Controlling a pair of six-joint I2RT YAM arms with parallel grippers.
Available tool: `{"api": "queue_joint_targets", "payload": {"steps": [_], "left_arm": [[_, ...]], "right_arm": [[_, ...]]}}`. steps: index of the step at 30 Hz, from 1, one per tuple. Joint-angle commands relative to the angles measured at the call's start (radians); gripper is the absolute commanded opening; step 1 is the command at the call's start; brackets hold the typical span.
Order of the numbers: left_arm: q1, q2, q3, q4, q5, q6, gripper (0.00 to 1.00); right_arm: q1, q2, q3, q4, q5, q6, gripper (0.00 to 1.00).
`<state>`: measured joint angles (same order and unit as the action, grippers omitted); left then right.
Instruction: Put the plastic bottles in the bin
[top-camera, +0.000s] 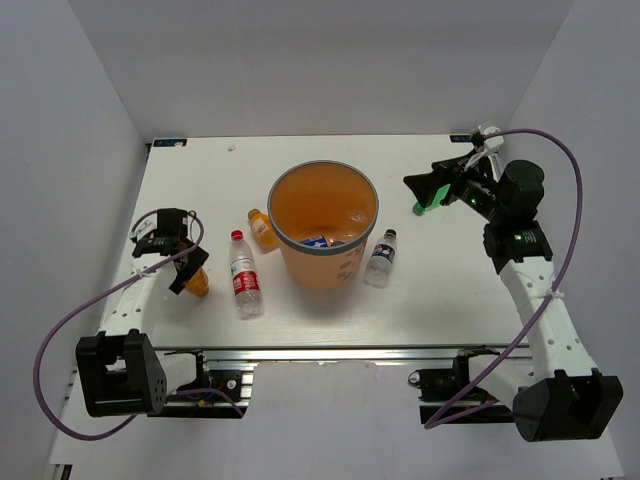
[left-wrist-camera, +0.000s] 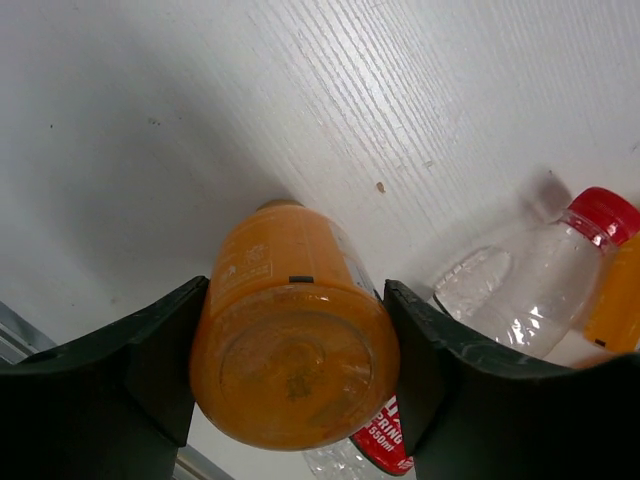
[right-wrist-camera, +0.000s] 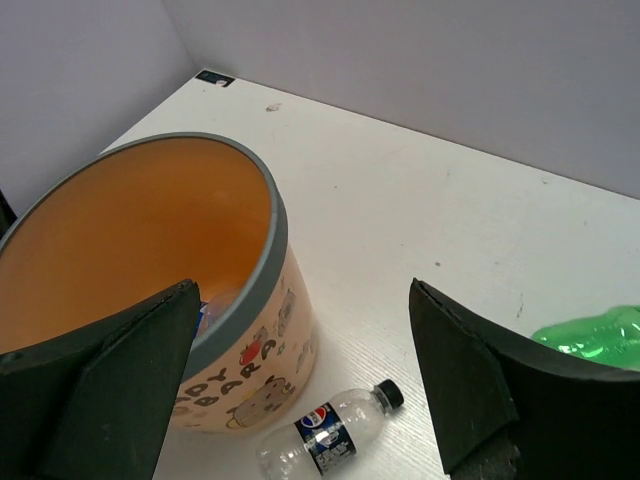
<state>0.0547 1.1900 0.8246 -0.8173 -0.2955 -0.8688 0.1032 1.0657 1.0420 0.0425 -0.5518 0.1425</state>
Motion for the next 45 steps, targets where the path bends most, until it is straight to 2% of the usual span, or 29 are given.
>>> {"api": "queue_joint_targets", "payload": {"steps": [1,4,5,7,8,9,11,13,14,15,17,18,19,21,22,23,27,31,33,34,35,36,39,40,41,45], "left_arm": [[-0.004,-0.010,0.028,-0.003,-0.048,-0.007,0.65],[-0.004,-0.015,0.068,-0.028,-0.064,0.002,0.47],[-0.004,-0.018,0.079,-0.029,-0.048,0.005,0.37],[-0.004,-0.042,0.129,-0.026,0.013,0.019,0.26],[-0.003,-0.056,0.149,-0.017,0.041,0.027,0.16],[-0.003,-0.070,0.172,0.013,0.070,0.031,0.13],[-0.004,-0.127,0.228,0.082,0.143,0.037,0.12],[-0.004,-0.162,0.254,0.238,0.215,0.028,0.11],[-0.007,-0.190,0.257,0.367,0.333,0.027,0.11],[-0.013,-0.197,0.258,0.436,0.391,0.025,0.11],[-0.080,-0.190,0.295,0.560,0.468,0.022,0.11],[-0.111,-0.158,0.324,0.570,0.493,0.034,0.11],[-0.206,-0.133,0.359,0.567,0.484,0.080,0.11],[-0.324,-0.048,0.471,0.532,0.414,0.146,0.12],[-0.426,-0.017,0.505,0.520,0.406,0.209,0.13],[-0.464,0.012,0.563,0.491,0.404,0.235,0.14],[-0.581,0.124,0.626,0.460,0.427,0.309,0.15],[-0.628,0.148,0.594,0.466,0.388,0.340,0.28],[-0.635,0.134,0.550,0.486,0.369,0.349,0.45],[-0.639,0.125,0.538,0.492,0.368,0.352,0.60],[-0.641,0.111,0.529,0.506,0.375,0.358,0.94],[-0.644,0.106,0.521,0.509,0.380,0.370,0.98],[-0.644,0.097,0.538,0.474,0.313,0.393,0.98],[-0.644,0.092,0.544,0.457,0.236,0.393,0.98],[-0.644,0.085,0.538,0.458,0.093,0.395,0.98],[-0.624,0.072,0.521,0.442,-0.202,0.364,0.98]], "right_arm": [[-0.023,-0.065,-0.019,0.051,0.045,0.040,0.89],[-0.037,-0.092,-0.033,0.046,0.052,0.039,0.89],[-0.040,-0.101,-0.034,0.043,0.055,0.029,0.89],[-0.049,-0.110,-0.034,0.024,0.095,0.026,0.89],[-0.053,-0.111,-0.034,0.020,0.113,0.023,0.89],[-0.057,-0.112,-0.033,0.016,0.145,0.020,0.89],[-0.065,-0.108,-0.030,0.004,0.179,0.023,0.90],[-0.072,-0.099,-0.025,-0.001,0.194,0.025,0.89],[-0.074,-0.086,-0.019,-0.018,0.196,0.025,0.89],[-0.077,-0.076,-0.004,-0.030,0.199,0.026,0.89],[-0.079,-0.059,0.004,-0.041,0.201,0.023,0.89],[-0.080,-0.053,0.004,-0.039,0.202,0.020,0.89],[-0.082,-0.041,0.010,-0.041,0.205,0.016,0.89],[-0.086,-0.030,0.019,-0.075,0.219,0.017,0.89],[-0.088,-0.018,0.029,-0.079,0.225,0.016,0.89],[-0.089,-0.010,0.035,-0.087,0.233,0.019,0.89],[-0.091,0.031,0.061,-0.125,0.289,0.019,0.89],[-0.112,0.068,0.070,-0.136,0.365,0.029,0.89],[-0.122,0.082,0.067,-0.125,0.432,0.026,0.89],[-0.123,0.103,0.067,-0.121,0.452,0.026,0.89],[-0.126,0.115,0.073,-0.125,0.466,0.023,0.89],[-0.129,0.131,0.090,-0.133,0.475,0.022,0.89],[-0.134,0.186,0.122,-0.161,0.489,0.037,0.89],[-0.134,0.216,0.130,-0.162,0.492,0.040,0.89],[-0.134,0.232,0.138,-0.165,0.493,0.043,0.89],[-0.134,0.313,0.174,-0.162,0.535,0.051,0.89]]}}
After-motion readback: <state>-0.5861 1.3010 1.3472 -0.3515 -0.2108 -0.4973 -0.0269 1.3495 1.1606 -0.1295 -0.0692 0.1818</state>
